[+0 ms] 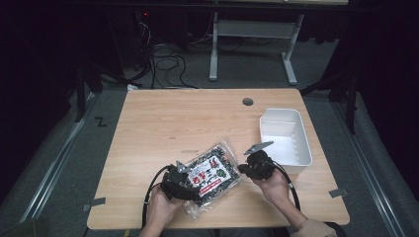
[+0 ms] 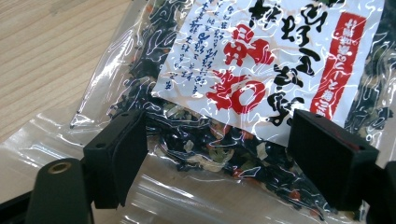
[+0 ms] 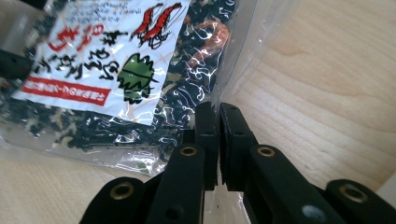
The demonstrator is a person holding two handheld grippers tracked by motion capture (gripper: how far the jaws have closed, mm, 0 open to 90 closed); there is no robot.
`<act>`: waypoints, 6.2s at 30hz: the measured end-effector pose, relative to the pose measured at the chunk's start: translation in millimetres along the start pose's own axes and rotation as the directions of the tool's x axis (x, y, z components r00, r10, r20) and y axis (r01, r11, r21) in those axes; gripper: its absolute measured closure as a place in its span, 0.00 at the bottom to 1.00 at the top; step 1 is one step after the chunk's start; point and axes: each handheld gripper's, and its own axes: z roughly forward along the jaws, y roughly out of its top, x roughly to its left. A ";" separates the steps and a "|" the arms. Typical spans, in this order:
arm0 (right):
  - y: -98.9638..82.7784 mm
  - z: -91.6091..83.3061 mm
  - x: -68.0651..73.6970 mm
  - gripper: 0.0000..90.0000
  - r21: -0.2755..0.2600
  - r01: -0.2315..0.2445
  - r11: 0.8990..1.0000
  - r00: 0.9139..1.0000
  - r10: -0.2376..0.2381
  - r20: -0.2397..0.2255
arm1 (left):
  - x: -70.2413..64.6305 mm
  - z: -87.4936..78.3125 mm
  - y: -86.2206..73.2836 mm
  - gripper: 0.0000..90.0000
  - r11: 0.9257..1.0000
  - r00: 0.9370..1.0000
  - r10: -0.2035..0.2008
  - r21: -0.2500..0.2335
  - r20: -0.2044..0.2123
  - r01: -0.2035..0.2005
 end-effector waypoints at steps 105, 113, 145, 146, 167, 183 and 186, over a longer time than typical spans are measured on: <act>117.2 -175.8 -39.2 1.00 -0.133 0.137 0.982 0.973 -0.108 0.205 | 0.0 4.7 -1.6 0.32 0.999 0.999 0.023 0.032 -0.021 -0.023; 121.0 -182.5 -49.1 1.00 -0.141 0.122 0.982 0.967 -0.085 0.242 | 0.0 5.0 -1.7 0.32 0.999 1.000 0.023 0.037 -0.021 -0.023; 113.9 -208.2 -85.2 1.00 -0.181 0.078 0.980 0.909 0.005 0.417 | -0.3 5.5 -2.1 0.32 0.999 0.999 0.027 0.035 -0.024 -0.026; 112.9 -209.3 -85.8 1.00 -0.184 0.076 0.980 0.909 0.008 0.417 | -0.1 5.5 -2.1 0.32 0.999 0.999 0.030 0.038 -0.024 -0.029; 96.8 -222.7 -98.5 1.00 -0.185 0.055 0.981 0.899 0.032 0.438 | -1.3 5.4 -2.4 0.32 0.999 0.999 0.032 0.034 -0.016 -0.031; 85.2 -215.0 -105.6 1.00 -0.169 0.043 0.985 0.898 0.036 0.439 | -1.2 5.7 -2.4 0.32 0.999 0.999 0.032 0.034 -0.015 -0.032; 83.2 -211.6 -105.8 1.00 -0.167 0.045 0.985 0.897 0.034 0.440 | -1.6 5.1 -2.4 0.32 0.999 0.999 0.032 0.032 -0.014 -0.031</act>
